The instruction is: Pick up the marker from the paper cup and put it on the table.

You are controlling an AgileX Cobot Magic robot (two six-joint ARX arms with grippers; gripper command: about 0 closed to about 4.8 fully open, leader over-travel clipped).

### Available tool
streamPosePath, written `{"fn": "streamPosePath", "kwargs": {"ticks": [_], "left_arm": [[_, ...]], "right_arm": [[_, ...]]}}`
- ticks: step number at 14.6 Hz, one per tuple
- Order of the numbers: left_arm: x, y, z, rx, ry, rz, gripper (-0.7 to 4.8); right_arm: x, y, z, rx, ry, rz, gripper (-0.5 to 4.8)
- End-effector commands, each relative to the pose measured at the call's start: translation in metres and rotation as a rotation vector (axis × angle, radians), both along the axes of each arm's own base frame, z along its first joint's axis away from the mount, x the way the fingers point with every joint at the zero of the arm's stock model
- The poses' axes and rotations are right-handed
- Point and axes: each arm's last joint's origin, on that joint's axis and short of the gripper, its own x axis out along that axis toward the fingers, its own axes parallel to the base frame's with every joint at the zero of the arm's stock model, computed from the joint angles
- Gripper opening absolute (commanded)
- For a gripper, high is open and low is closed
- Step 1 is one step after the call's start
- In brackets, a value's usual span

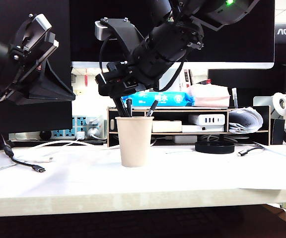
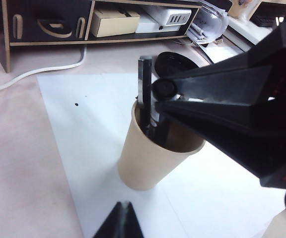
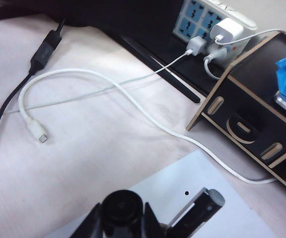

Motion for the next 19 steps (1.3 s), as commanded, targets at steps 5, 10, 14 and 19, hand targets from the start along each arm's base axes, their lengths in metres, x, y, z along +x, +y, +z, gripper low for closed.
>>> {"fn": "streamPosePath", "kwargs": {"ticks": [5,10,14,19], "left_arm": [[0.001,0.0,0.003,0.0,-0.023,-0.004,-0.05],[0.001,0.0,0.003,0.002,-0.024,0.002,-0.05],[0.001,0.0,0.002,0.014,-0.034,-0.002,-0.05],[0.001,0.0,0.003,0.015,-0.035,-0.002,-0.05]], "right_arm": [[-0.003,-0.003,0.026,0.071,-0.068,-0.041,0.93],[-0.011,-0.011,0.055,0.155,-0.156,-0.051,0.93],[-0.016,-0.015,0.079,0.227,-0.202,-0.067,0.93],[-0.021,-0.046,0.113,0.25,-0.277,-0.295,0.93]]}}
